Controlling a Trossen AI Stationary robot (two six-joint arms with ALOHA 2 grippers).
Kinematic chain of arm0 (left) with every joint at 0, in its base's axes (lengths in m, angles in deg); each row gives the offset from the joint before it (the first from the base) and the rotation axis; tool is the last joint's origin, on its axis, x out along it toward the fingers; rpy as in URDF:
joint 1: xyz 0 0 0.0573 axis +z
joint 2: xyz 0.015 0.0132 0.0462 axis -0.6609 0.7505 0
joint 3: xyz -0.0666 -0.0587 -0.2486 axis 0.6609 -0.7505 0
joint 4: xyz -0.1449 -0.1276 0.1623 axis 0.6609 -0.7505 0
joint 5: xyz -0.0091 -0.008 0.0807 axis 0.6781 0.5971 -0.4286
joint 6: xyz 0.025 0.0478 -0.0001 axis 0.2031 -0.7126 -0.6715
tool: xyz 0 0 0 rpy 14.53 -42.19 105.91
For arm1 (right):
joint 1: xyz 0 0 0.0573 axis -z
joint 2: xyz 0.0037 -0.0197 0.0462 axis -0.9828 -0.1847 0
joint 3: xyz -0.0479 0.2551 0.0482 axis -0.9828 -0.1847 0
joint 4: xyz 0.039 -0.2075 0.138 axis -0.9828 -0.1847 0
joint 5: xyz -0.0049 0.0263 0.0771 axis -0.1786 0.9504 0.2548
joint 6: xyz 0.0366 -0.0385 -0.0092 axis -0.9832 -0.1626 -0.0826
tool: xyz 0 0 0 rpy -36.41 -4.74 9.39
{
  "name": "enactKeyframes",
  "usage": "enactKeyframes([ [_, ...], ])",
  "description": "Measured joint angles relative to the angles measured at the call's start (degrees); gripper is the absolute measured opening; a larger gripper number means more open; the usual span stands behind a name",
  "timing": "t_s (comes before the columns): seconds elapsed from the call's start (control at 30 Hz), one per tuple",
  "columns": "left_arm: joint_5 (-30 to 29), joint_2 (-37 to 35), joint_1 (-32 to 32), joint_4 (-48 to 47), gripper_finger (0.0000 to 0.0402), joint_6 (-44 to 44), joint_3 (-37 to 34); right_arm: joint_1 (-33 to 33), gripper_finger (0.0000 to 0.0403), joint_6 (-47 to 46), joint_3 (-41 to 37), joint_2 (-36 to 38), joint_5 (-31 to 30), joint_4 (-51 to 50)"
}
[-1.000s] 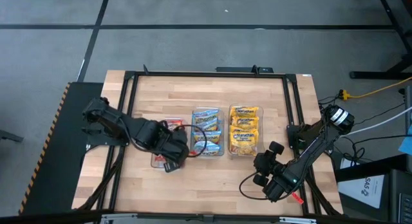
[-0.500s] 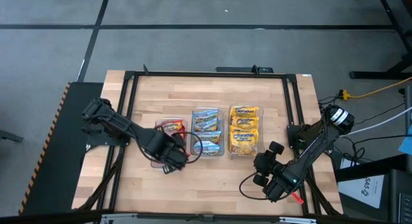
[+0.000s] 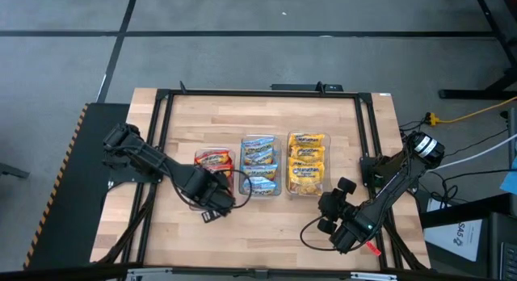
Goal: Sort Maruchan noodles
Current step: Put the red noodle pack into the left transparent bin
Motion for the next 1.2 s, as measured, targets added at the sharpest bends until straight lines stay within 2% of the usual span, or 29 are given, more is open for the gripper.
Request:
enactKeyframes([
  [0.17,5.4,0.0,-1.1,-4.8,0.0093,2.5,0.0,0.0,0.0156,0.0,0.0,0.0,0.0,0.0],
  [0.47,4.6,0.0,-6.5,-6.0,0.0095,6.0,0.0,0.0,0.0156,0.0,0.0,0.0,0.1,0.0],
  [0.53,2.6,0.0,-9.7,-7.0,0.0095,6.3,0.0,0.0,0.0156,0.0,0.0,0.0,0.2,0.0],
  [0.67,-7.7,-0.4,-15.7,-6.4,0.0095,11.4,0.0,0.0,0.0156,0.0,0.0,0.0,0.2,0.0],
  [0.8,-25.5,-0.5,-18.7,-6.5,0.0092,16.3,0.0,0.0,0.0156,0.0,0.0,0.0,0.2,0.0],
  [0.83,-28.3,-0.8,-18.7,-6.2,0.0091,16.9,0.0,0.0,0.0156,0.0,0.0,0.0,0.2,0.0],
  [0.87,-29.6,-1.1,-18.3,-5.9,0.0091,17.2,0.0,0.0,0.0156,0.0,0.0,0.0,0.2,0.1],
  [1.07,-27.5,-1.2,-12.2,-3.9,0.0090,12.3,0.0,0.0,0.0156,0.0,0.0,0.0,0.2,0.4],
  [1.2,-22.7,-1.2,-8.6,-0.1,0.0090,7.2,0.0,0.0,0.0156,0.0,0.0,0.0,0.3,0.4],
])
